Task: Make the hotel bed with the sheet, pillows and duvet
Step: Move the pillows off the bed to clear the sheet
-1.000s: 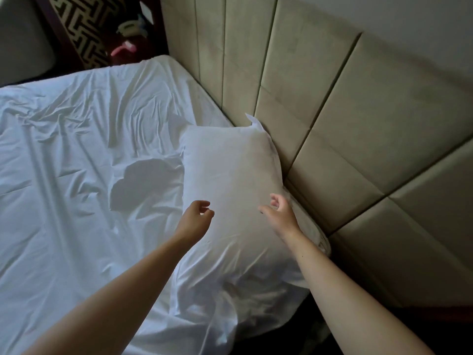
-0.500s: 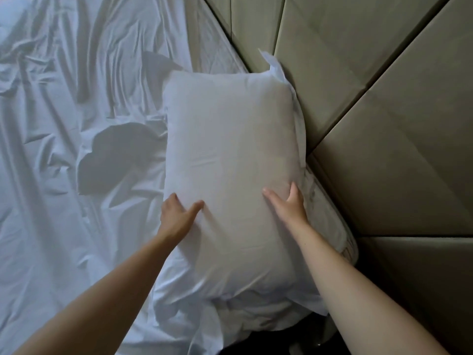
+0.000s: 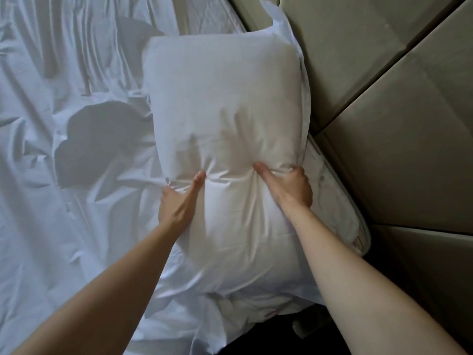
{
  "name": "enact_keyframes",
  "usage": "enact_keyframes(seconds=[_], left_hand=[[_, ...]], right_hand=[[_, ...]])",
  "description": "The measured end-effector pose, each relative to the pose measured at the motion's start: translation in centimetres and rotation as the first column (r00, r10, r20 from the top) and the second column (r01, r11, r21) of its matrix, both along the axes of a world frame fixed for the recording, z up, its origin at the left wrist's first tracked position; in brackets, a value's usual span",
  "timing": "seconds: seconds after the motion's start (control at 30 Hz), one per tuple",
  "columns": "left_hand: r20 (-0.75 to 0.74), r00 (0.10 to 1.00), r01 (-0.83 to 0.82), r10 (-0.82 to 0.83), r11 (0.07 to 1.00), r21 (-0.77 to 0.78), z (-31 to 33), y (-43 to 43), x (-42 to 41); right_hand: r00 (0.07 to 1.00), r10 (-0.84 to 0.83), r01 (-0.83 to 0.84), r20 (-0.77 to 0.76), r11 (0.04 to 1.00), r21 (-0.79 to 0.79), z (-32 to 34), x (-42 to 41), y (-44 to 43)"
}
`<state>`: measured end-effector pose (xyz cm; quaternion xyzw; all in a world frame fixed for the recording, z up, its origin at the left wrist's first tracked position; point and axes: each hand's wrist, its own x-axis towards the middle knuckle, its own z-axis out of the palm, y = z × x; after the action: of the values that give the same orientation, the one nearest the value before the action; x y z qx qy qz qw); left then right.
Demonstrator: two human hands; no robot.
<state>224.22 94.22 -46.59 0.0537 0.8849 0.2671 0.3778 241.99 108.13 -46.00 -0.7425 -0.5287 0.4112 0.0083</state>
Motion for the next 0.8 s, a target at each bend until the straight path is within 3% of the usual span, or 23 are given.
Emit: enact_keyframes(seconds=[0.23, 0.4, 0.8], left_hand=[[-0.074, 0.996, -0.054, 0.052, 0.998, -0.018, 2.0, 0.8, 0.7], [-0.185, 0.964, -0.169, 0.191, 0.977, 0.127, 5.6, -1.2, 1.1], [-0.248, 0.851, -0.360, 0.463, 0.859, 0.365, 17.5, -13.0, 0.9]], right_hand=[[0.995, 0.098, -0.095, -0.032, 0.992, 0.085, 2.1, -1.3, 0.1], [0.986, 0.073, -0.034, -0.149, 0.968, 0.247, 6.2, -1.0, -1.0], [0.902, 0.298, -0.136, -0.313, 0.883, 0.449, 18.6, -4.6, -9.5]])
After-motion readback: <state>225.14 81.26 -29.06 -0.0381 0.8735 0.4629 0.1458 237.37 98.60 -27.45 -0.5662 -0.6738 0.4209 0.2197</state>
